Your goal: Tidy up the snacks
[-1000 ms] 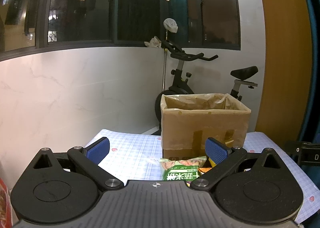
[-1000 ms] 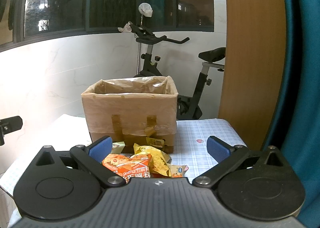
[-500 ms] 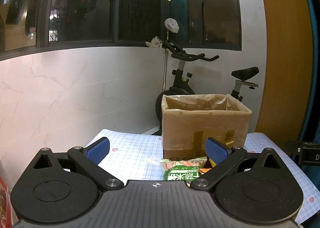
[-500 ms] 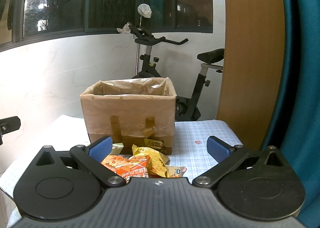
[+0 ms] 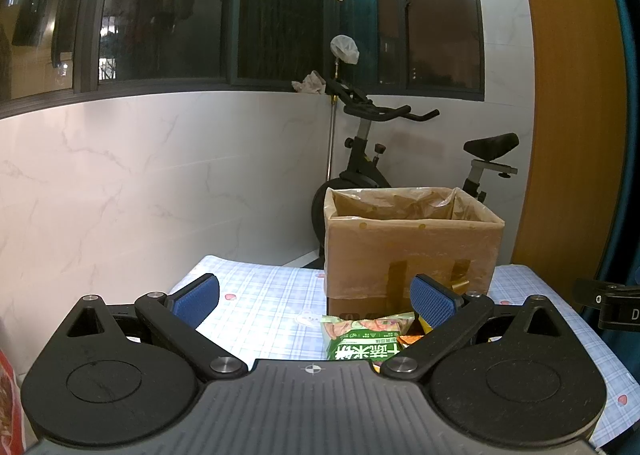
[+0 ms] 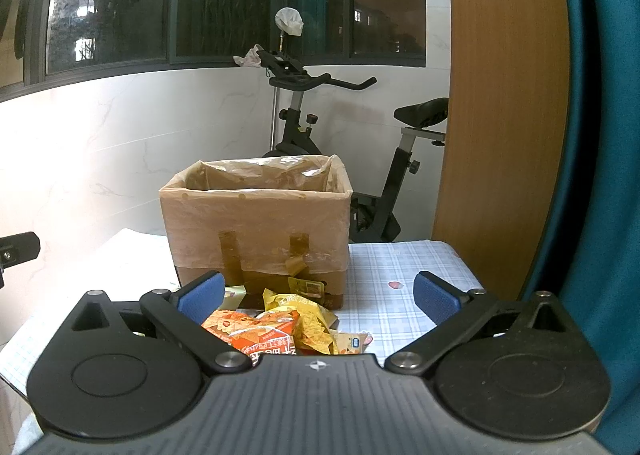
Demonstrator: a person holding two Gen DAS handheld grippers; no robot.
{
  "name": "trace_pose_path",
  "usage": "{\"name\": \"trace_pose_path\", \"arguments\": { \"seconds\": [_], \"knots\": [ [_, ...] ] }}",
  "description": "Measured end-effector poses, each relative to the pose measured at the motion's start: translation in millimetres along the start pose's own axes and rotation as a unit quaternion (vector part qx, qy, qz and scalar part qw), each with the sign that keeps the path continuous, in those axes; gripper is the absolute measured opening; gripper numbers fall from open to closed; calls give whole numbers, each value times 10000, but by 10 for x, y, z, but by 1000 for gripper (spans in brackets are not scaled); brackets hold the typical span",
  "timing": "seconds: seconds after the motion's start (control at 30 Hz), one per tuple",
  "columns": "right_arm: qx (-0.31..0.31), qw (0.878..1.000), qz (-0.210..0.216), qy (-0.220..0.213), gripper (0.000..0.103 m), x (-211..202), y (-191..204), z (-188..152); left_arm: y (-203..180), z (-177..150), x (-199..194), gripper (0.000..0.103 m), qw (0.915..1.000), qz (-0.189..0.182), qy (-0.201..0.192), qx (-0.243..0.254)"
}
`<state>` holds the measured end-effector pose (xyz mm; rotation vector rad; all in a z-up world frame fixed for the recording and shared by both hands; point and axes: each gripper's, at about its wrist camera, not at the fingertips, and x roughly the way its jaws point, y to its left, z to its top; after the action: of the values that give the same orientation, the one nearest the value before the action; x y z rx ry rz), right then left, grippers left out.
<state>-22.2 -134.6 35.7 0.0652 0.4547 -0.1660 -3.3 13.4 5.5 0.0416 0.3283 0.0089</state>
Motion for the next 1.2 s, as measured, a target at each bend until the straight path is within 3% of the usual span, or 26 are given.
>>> {"name": "trace_pose_path", "arguments": {
  "seconds": [0.77, 0.97, 1.2],
  "knots": [
    [18, 10000, -5, -11, 102, 21, -51, 25, -15, 10, 25, 103, 10000, 21, 26, 29],
    [27, 9999, 1, -111, 102, 105, -81, 65, -46, 108, 179, 103, 9994, 166, -145, 275],
    [163, 9998, 92, -84, 102, 455, -174, 124, 4, 177, 534, 102, 9991, 232, 56, 346]
  ]
}}
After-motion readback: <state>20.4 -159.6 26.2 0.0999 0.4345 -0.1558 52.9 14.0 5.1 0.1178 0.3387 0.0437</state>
